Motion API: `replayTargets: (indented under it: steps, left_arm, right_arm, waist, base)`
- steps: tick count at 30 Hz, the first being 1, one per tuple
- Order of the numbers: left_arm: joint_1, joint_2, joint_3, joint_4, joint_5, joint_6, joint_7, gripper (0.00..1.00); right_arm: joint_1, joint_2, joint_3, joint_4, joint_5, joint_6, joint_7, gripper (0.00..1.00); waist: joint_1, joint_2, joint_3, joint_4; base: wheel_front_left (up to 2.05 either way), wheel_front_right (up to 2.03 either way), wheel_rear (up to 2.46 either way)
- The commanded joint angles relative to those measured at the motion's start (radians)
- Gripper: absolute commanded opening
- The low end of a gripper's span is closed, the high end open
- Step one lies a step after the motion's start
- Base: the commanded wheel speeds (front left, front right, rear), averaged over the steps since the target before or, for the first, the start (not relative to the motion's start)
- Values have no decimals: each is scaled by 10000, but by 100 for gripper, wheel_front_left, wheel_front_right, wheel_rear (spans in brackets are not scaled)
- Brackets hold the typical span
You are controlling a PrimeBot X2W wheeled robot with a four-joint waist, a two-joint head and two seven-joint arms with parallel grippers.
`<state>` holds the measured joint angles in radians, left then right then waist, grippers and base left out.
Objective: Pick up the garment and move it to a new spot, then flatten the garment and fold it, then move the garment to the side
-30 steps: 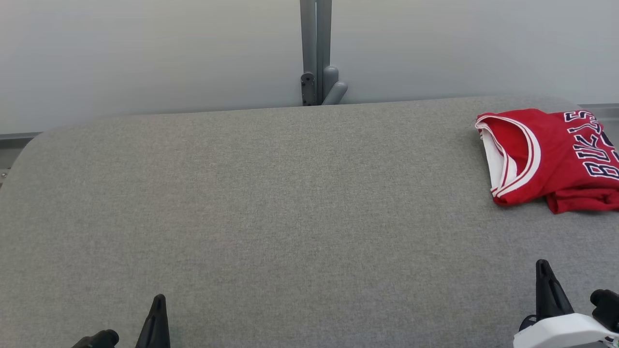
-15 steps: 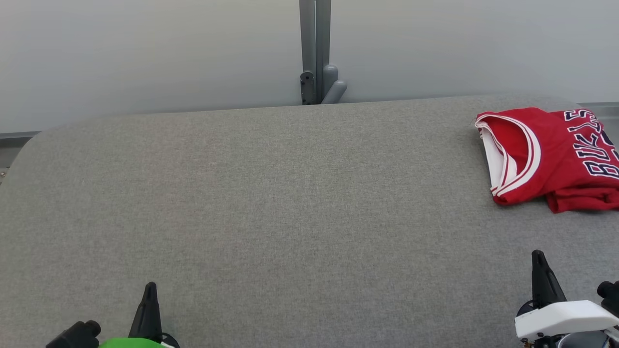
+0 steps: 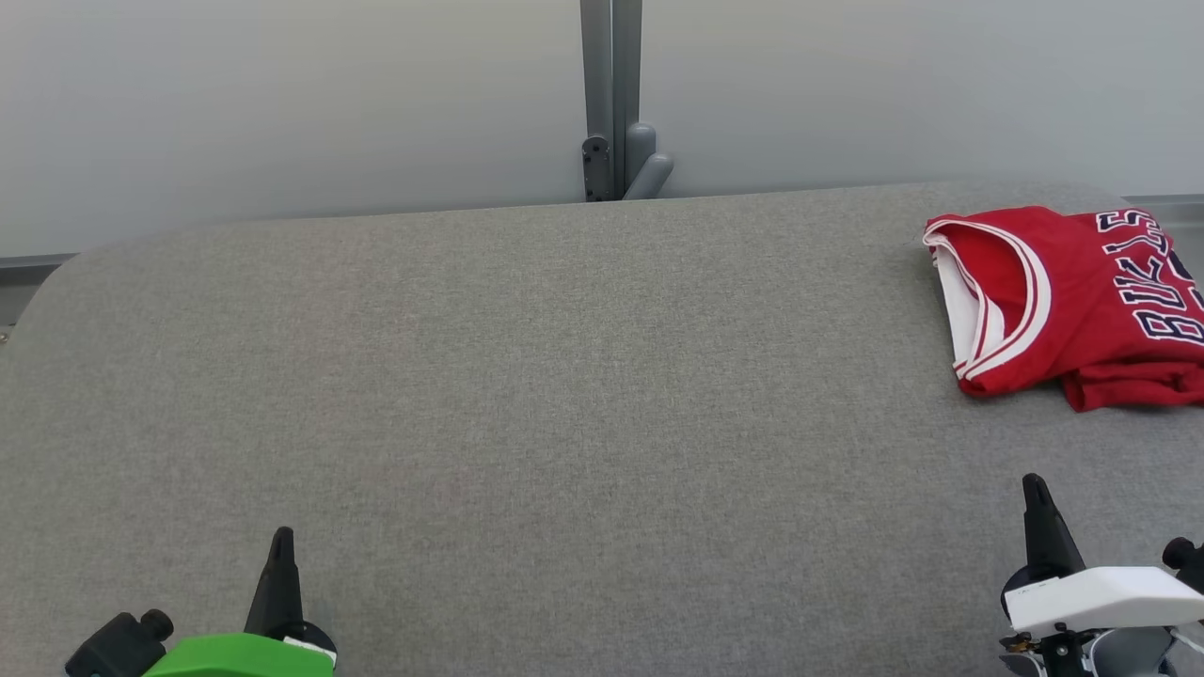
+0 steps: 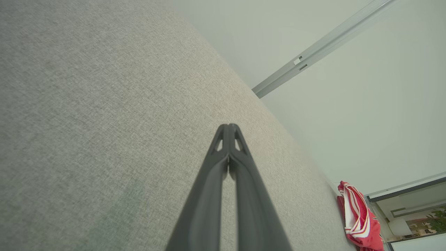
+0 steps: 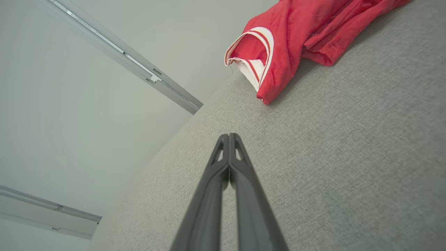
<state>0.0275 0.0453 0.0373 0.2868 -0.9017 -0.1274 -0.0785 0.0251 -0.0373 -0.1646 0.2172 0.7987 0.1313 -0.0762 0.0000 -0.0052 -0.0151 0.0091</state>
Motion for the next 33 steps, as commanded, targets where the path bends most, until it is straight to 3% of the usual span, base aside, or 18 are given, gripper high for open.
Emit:
replayTargets:
  steps: [1,33]
  left_arm:
    - [-278,37,97,-159,-353,-21,79,0]
    - [-895,55,447,-264,-3635,-35,995,0]
  right_arm:
    - [-281,-71,26,-82,337,-2,77,0]
    - [-839,-113,272,111,4142,-2,968,0]
  waist:
    - [0,19,3,-1]
    - [0,32,75,-37]
  base:
    - [0,0,0]
    - [0,0,0]
